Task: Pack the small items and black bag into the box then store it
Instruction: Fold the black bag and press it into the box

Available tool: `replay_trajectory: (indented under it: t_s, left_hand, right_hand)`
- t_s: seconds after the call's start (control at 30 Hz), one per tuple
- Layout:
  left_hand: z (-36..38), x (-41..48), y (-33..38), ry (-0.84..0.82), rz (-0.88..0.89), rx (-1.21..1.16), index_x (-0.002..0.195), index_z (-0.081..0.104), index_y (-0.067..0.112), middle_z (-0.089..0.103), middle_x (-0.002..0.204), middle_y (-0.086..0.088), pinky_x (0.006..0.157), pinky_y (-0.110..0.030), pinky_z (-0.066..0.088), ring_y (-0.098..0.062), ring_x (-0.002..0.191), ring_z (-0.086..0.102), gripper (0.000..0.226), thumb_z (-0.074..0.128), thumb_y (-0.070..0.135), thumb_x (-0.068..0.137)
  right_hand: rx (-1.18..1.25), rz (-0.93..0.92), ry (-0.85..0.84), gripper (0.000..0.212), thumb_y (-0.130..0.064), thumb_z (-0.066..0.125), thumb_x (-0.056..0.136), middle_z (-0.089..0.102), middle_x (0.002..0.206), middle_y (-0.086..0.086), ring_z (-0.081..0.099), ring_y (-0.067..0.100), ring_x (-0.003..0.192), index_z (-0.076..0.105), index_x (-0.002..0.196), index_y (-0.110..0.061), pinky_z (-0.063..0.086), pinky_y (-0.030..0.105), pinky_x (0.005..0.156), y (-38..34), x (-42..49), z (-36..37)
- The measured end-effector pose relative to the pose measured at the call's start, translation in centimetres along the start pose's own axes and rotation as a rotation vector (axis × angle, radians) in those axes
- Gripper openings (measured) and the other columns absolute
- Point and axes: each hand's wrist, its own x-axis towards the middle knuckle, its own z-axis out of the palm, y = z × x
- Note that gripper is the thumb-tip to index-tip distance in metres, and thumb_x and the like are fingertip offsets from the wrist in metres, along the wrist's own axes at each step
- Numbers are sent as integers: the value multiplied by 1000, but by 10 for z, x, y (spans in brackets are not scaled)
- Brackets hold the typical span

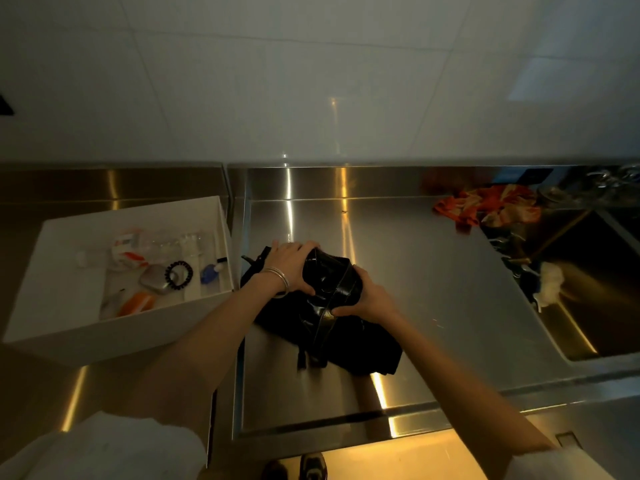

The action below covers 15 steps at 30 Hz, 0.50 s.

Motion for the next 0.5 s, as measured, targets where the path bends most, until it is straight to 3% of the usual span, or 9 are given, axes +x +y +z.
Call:
replay_trajectory:
  t_s: [0.1,0.23,0.37,0.5]
  left_hand:
    - [1,-4,4,83,-35,-96,117,44,30,63,105,0,82,-37,47,-25,95,58,73,81,43,55]
    - [0,-16,21,229,-61,-209,115,49,34,62,105,0,76,-41,51,-27,100,55,60,77,30,62]
    - [-37,-22,43,394,-92,-277,117,53,30,62,107,-2,75,-32,43,-27,100,52,58,76,26,64]
    - [-89,-23,58,567,-113,-354,115,55,29,62,104,-5,73,-31,43,-29,97,55,57,77,25,62]
  right_hand:
    - [-62,6,221,68,-39,74,68,68,102,6,65,28,90,37,124,-31,55,45,80,11,5,7]
    - [-38,-66,377,36,-29,69,76,69,86,9,66,28,79,51,105,-22,55,42,69,12,-8,-10]
    - [-29,-155,464,34,-26,70,75,69,94,12,64,32,89,56,106,-22,47,36,70,-3,-20,-58]
    - [-143,-261,606,41,-30,71,71,69,103,12,61,37,100,55,109,-30,47,41,80,-39,-30,-115]
